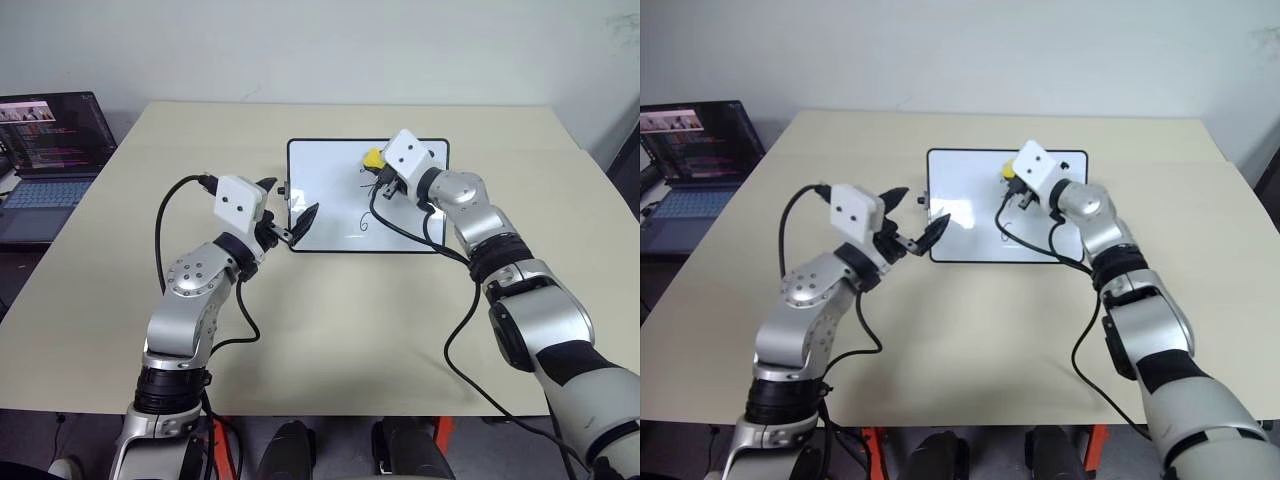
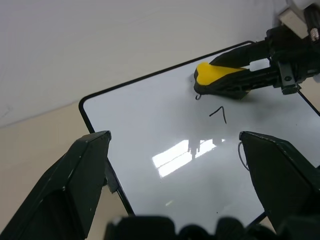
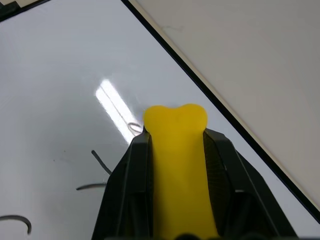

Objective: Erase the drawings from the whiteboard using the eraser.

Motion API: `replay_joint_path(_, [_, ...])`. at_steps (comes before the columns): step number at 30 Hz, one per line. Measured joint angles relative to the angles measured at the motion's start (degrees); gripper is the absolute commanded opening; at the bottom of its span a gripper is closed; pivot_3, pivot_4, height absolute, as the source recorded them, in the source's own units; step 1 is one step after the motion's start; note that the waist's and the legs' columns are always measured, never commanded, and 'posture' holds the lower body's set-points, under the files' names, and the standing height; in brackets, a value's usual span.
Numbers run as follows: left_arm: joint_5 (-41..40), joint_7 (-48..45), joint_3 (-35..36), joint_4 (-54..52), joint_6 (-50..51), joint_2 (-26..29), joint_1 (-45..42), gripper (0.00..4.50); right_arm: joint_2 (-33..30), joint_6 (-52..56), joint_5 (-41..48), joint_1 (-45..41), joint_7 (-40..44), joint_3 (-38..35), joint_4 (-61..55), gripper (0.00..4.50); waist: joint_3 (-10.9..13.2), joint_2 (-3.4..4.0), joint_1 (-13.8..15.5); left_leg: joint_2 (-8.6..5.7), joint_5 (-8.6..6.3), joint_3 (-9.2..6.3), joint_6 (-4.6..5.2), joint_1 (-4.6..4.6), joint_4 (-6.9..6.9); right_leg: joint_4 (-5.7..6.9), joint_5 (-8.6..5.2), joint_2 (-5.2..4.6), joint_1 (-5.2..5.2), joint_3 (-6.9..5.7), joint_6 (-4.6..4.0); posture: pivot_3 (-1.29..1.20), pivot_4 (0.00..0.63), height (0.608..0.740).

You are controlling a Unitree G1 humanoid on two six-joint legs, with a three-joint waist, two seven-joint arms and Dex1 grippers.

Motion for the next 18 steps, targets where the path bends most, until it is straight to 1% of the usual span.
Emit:
replay_joint_path(6, [0.04, -0.13, -0.29, 0.28, -0.21, -0.1, -0.83, 4.5, -2.26, 0.09, 0.03, 1.44, 1.03, -0.03, -1.79, 1.1, -0.01, -0.01, -0.01, 0.0, 0.0, 0.0, 0.0, 0.06, 0.01, 0.01, 0.0, 0.0, 0.06, 0.0, 0.01, 0.0, 0.15, 0.74])
replay_joint_path(12, [0.04, -0.16, -0.29, 0.28, -0.28, -0.09, -0.88, 4.5, -2.7, 0.75, 0.14, 2.34, 1.28, -0.08, -3.4, 1.1, -0.01, -0.01, -0.02, 0.0, 0.0, -0.01, 0.0, 0.09, 0.01, 0.01, 0.01, 0.0, 0.09, 0.0, 0.01, 0.0, 0.15, 0.74])
replay_joint_path(18, [0.04, -0.15, -0.28, 0.27, -0.29, -0.05, -0.87, 4.5, -1.76, 7.3, 2.64, 5.22, 3.29, -0.83, -10.96, 1.1, -0.01, -0.01, -0.14, 0.01, 0.0, -0.01, 0.0, 0.07, 0.0, -0.01, 0.01, 0.01, 0.08, 0.0, 0.01, 0.0, 0.15, 0.74])
